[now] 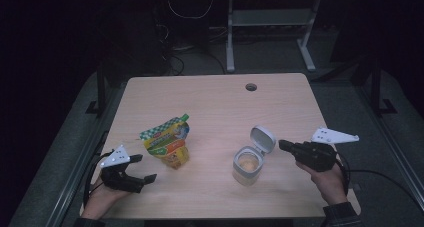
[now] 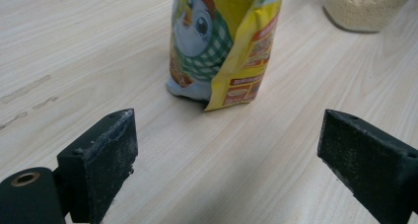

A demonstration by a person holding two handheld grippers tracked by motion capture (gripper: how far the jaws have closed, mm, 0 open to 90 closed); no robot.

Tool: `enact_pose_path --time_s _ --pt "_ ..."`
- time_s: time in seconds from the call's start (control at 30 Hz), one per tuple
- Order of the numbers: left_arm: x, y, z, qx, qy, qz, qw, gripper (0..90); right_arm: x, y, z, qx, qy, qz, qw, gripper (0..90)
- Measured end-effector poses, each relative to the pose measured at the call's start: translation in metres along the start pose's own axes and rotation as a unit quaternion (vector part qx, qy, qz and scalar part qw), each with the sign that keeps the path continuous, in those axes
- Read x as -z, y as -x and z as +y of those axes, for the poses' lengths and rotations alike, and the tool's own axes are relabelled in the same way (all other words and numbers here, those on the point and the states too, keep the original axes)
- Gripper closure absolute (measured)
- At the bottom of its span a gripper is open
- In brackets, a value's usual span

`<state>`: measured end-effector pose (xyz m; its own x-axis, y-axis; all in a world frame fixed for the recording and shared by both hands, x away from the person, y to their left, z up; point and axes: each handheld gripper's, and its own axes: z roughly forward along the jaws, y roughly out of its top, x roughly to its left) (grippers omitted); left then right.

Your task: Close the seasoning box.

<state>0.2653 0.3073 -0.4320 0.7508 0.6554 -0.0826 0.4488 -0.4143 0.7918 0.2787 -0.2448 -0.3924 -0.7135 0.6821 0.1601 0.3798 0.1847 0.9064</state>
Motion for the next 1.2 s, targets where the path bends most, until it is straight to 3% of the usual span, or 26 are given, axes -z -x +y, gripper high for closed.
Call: enact_pose_path --time_s 0.03,0.33,1.2 --pt "-0.002 0.000 -0.001 0.006 -0.003 -0.002 1.0000 2.6 -0.003 0.001 0.001 0.001 -0.002 0.000 1.0000 90.0" --pt "-0.002 -0.002 -0.002 0.008 -0.003 0.003 1.0000 1.7 -0.018 -0.001 0.011 0.006 0.003 0.012 0.9999 90.0" --pt "-0.005 -0.002 -0.003 0.009 -0.014 -0.002 0.9999 1.7 -0.025 -0.017 0.011 0.017 -0.003 0.036 0.9992 90.0"
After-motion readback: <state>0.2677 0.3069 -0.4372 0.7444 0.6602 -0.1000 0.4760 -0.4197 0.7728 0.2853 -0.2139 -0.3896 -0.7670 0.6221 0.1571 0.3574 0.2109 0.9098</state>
